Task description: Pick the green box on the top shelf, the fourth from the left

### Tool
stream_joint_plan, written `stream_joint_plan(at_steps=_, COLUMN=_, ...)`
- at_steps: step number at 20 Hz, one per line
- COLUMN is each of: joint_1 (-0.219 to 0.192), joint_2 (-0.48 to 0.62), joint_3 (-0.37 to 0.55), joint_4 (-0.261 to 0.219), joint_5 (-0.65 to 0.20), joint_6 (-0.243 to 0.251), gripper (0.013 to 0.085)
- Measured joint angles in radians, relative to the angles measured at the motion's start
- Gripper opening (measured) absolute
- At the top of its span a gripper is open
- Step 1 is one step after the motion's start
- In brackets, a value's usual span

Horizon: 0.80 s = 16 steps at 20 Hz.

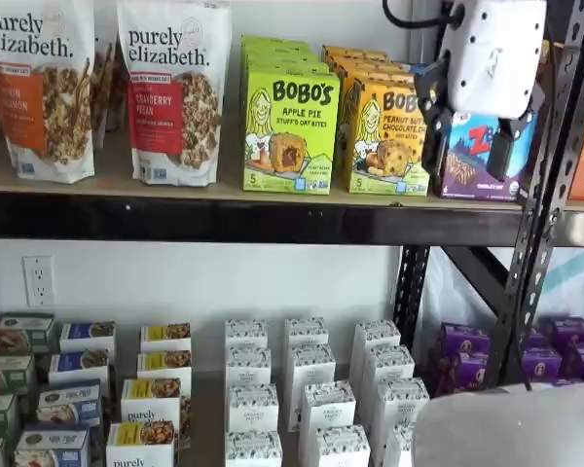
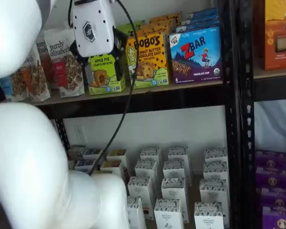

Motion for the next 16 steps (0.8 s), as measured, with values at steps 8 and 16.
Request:
stream_joint_plan(at_steps=8, joint_1=0.098, joint_2=0.004, joint_3=0.009, joint_4=-0.005, joint_5=-0.088, joint_6=0.095, gripper=0.085)
stream_joint_plan(at_steps=16, joint_1=0.217, joint_2=0.086, joint_3=-0.033, joint_4=-0.041, joint_5=-0.166, joint_6=0.201, gripper=0.085)
